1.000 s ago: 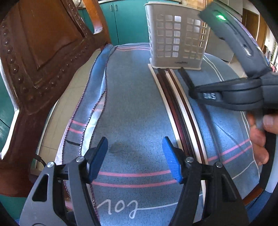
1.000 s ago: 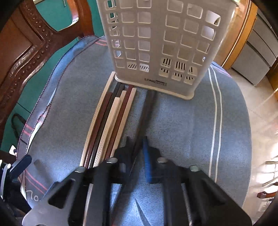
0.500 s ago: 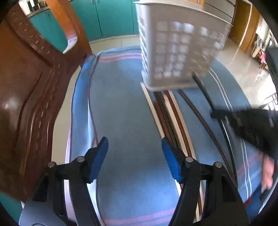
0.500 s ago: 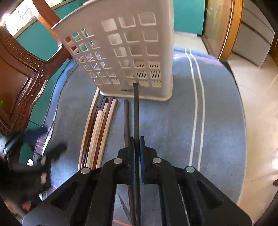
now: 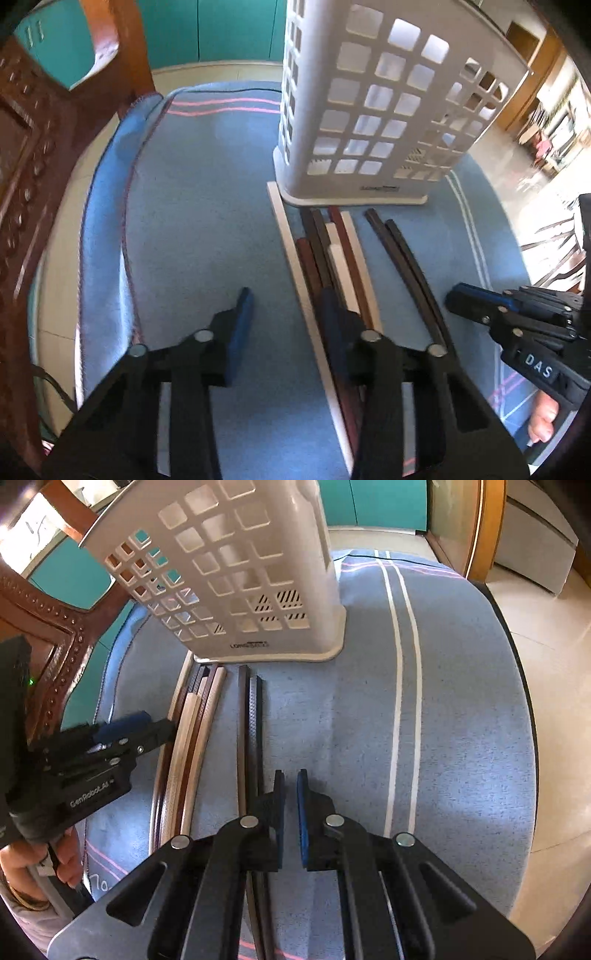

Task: Organize utensils
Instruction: 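Grasp a black chopstick with the right tool while the left tool grasps a light wooden chopstick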

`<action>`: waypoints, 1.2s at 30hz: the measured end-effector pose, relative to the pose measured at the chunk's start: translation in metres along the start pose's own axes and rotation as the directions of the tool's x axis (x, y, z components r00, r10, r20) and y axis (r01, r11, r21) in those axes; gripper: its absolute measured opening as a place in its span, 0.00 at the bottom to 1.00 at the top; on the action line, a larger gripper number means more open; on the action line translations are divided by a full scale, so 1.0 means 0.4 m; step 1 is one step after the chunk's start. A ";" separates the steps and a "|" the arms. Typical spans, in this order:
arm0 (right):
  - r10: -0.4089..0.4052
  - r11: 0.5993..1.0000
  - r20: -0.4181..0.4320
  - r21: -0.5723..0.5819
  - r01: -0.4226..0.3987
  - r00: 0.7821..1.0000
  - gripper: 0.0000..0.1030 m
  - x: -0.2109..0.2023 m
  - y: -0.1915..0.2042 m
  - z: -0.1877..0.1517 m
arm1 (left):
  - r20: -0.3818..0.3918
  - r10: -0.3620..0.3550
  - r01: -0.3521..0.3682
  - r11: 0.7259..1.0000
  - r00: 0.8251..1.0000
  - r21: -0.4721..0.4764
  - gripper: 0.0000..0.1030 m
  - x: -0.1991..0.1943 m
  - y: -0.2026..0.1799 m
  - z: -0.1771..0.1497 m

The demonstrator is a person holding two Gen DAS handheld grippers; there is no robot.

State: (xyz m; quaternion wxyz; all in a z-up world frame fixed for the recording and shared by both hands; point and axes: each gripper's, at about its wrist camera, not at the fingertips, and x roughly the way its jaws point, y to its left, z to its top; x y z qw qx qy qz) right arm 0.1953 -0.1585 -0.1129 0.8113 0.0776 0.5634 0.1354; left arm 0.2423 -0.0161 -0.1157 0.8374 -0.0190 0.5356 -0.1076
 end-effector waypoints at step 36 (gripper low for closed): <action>-0.095 0.995 0.062 -0.030 0.097 0.994 0.12 -0.025 0.021 0.015 | 0.020 0.058 -0.057 0.998 0.998 -0.038 0.08 -0.054 -0.006 -0.200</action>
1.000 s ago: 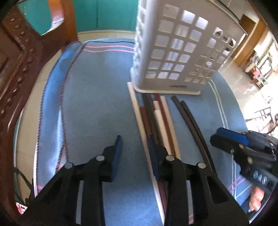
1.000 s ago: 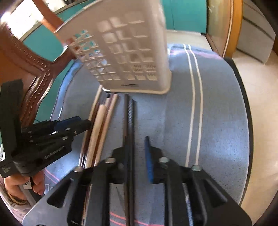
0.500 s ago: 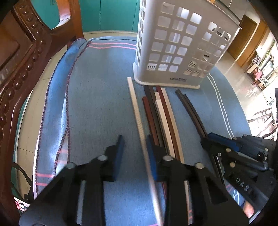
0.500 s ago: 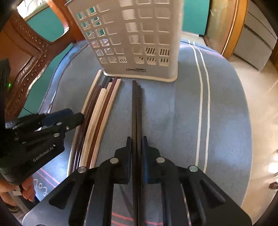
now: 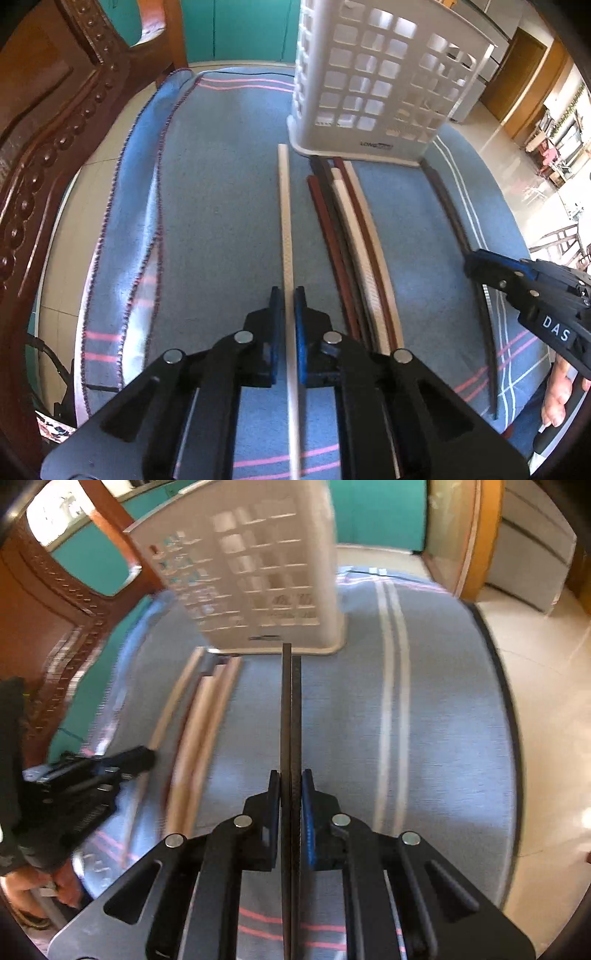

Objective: Organize utensils

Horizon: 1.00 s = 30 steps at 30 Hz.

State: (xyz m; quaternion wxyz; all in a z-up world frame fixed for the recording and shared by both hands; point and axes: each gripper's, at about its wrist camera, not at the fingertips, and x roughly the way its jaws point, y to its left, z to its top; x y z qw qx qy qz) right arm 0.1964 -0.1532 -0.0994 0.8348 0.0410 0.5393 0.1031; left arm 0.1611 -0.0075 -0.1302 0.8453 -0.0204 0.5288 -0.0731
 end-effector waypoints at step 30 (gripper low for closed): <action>-0.010 1.000 0.010 0.013 0.010 1.000 0.12 -0.001 0.000 -0.034 | 0.057 -0.040 0.038 0.999 0.998 0.037 0.07 -0.055 -0.042 -0.004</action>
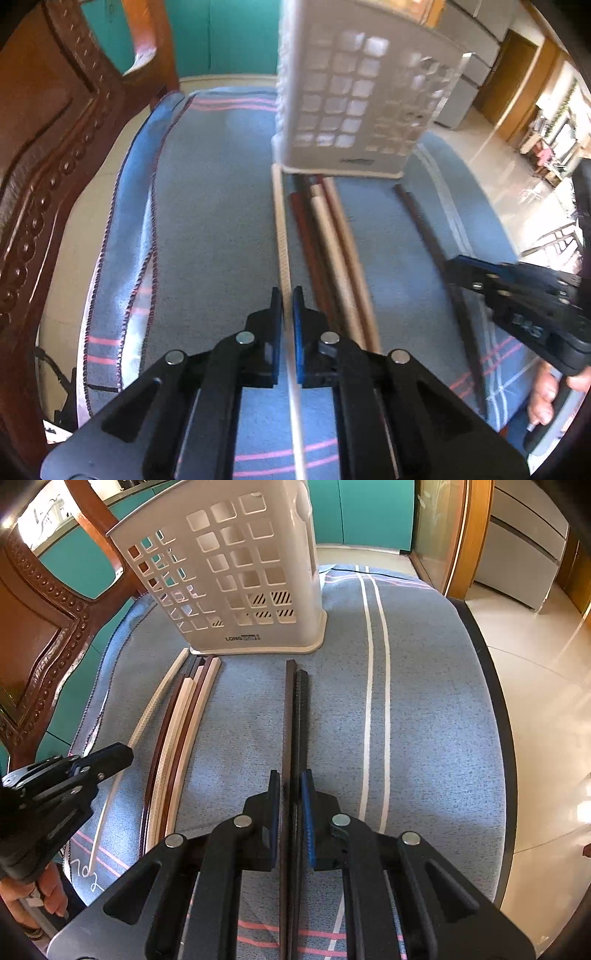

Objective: Organize utensils

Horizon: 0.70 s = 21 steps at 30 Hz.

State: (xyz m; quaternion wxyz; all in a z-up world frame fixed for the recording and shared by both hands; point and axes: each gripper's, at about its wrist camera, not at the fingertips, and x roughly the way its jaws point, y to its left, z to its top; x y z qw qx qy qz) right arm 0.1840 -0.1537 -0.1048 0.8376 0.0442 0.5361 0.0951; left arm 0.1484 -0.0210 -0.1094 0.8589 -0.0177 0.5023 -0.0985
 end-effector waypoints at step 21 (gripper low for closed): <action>0.012 1.000 0.009 0.006 -0.012 1.000 0.12 -0.013 -0.004 0.010 | -0.037 0.014 -0.019 0.992 0.999 -0.122 0.07 0.001 0.104 0.008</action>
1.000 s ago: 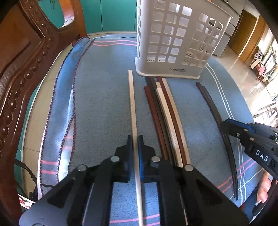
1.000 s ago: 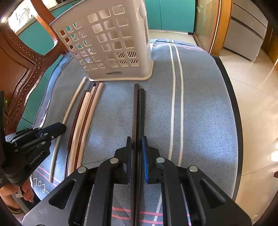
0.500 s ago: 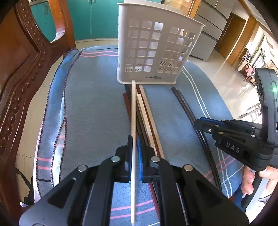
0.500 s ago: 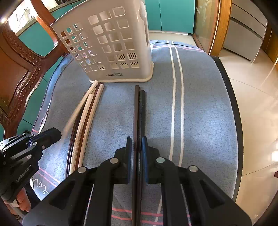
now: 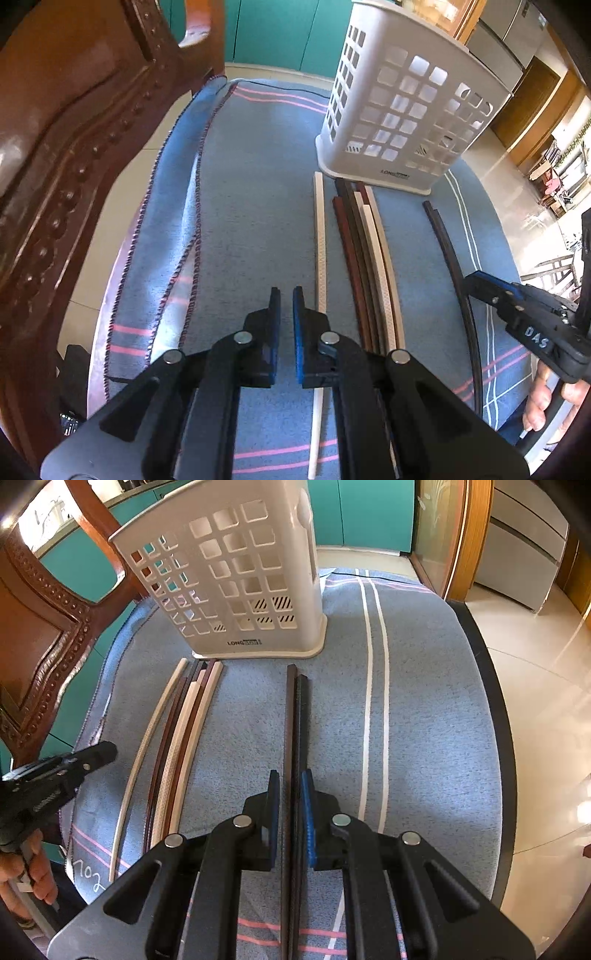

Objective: Organize utensils

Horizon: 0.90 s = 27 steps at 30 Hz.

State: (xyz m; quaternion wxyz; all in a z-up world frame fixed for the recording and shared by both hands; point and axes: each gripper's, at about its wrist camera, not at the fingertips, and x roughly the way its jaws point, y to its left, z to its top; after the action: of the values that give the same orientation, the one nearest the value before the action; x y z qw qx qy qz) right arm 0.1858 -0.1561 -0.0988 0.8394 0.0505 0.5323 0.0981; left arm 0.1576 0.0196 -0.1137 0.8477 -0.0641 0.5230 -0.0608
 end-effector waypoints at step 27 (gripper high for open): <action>0.107 0.994 0.009 -0.008 -0.107 0.994 0.25 -0.034 0.027 0.008 | 0.015 0.018 -0.018 0.998 1.000 0.056 0.09 -0.014 -0.067 -0.007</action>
State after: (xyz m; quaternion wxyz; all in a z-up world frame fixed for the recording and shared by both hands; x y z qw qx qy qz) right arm 0.1819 -0.1486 -0.0835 0.8357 0.0763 0.5243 0.1444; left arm 0.1517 -0.0058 -0.1056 0.8536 -0.0359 0.5153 -0.0674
